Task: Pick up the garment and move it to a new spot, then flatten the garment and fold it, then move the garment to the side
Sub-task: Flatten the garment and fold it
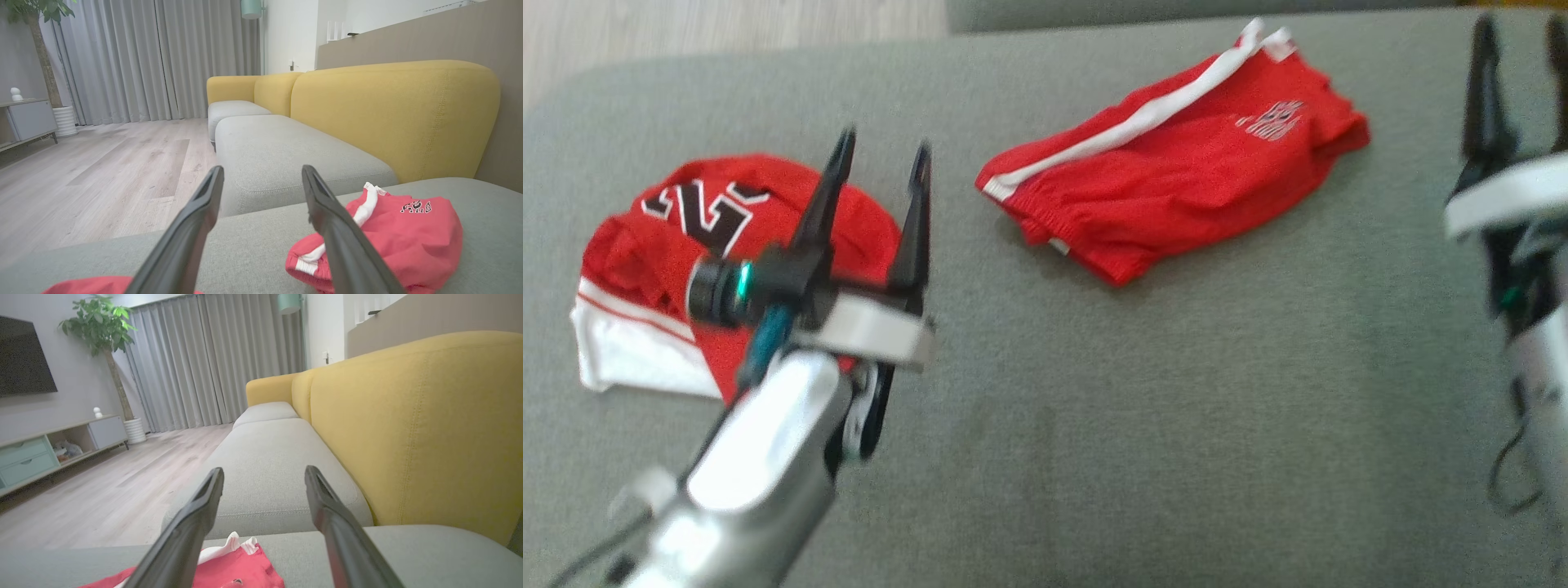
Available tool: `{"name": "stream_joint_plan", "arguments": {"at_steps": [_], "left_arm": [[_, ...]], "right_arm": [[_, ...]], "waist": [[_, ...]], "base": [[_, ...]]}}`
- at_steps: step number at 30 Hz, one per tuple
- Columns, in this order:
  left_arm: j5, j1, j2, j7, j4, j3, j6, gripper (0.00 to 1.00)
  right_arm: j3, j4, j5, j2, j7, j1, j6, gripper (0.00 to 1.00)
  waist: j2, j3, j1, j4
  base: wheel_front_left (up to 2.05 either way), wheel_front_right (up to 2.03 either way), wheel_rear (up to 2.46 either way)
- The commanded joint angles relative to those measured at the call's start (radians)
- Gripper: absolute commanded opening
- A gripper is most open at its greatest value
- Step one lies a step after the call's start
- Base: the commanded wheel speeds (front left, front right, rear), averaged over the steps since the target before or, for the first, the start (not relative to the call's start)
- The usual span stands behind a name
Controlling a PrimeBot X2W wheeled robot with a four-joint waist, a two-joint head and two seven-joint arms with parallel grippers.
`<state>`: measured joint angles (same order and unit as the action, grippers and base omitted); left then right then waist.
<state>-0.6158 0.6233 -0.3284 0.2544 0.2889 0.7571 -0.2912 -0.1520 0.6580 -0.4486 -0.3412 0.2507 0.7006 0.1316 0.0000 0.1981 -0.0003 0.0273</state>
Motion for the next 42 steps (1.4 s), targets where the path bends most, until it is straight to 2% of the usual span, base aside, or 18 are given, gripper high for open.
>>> {"name": "stream_joint_plan", "arguments": {"at_steps": [1, 5, 11, 14, 21, 29, 35, 42], "left_arm": [[0.023, -0.030, -0.033, 0.007, -0.048, -0.073, -0.013, 1.00], [0.061, -0.159, -0.018, 0.007, -0.080, -0.130, -0.022, 1.00], [0.109, -0.341, 0.028, 0.007, -0.091, -0.205, -0.009, 1.00], [0.134, -0.406, 0.058, 0.007, -0.097, -0.246, 0.008, 1.00], [0.182, -0.466, 0.111, 0.007, -0.103, -0.327, 0.062, 1.00], [0.256, -0.422, 0.150, 0.007, -0.102, -0.373, 0.125, 1.00], [0.293, -0.372, 0.178, 0.007, -0.096, -0.395, 0.165, 1.00], [0.327, -0.306, 0.222, 0.007, -0.079, -0.404, 0.211, 1.00]], "right_arm": [[0.014, -0.082, 0.008, 0.036, 0.009, -0.067, -0.001, 1.00], [0.058, -0.198, 0.063, 0.123, 0.010, -0.235, -0.001, 1.00], [0.105, -0.329, 0.149, 0.254, -0.015, -0.468, -0.001, 1.00], [0.108, -0.369, 0.162, 0.281, -0.024, -0.563, -0.001, 1.00], [0.119, -0.409, 0.143, 0.290, -0.026, -0.633, -0.001, 1.00], [0.145, -0.451, 0.198, 0.291, -0.087, -0.564, -0.001, 1.00], [0.203, -0.454, 0.222, 0.291, -0.204, -0.385, -0.001, 1.00], [0.339, -0.317, 0.311, 0.267, -0.395, -0.123, -0.001, 1.00]], "waist": [[0.0000, -0.053, 0.0003, -0.032], [0.0000, -0.097, 0.0003, -0.047], [0.0000, -0.149, 0.0003, -0.063], [0.0000, -0.155, 0.0003, -0.067], [0.0000, -0.151, 0.0003, -0.068], [0.0000, -0.066, 0.0003, -0.036], [0.0000, 0.041, 0.0003, 0.002], [0.0000, 0.127, 0.0003, 0.071]], "base": [[0.00, 0.00, 0.00], [0.00, 0.00, 0.00], [0.00, 0.00, 0.00], [0.00, 0.00, 0.00], [0.00, 0.00, 0.00], [0.00, 0.00, 0.00], [0.00, 0.00, 0.00], [0.00, 0.00, 0.00]]}}
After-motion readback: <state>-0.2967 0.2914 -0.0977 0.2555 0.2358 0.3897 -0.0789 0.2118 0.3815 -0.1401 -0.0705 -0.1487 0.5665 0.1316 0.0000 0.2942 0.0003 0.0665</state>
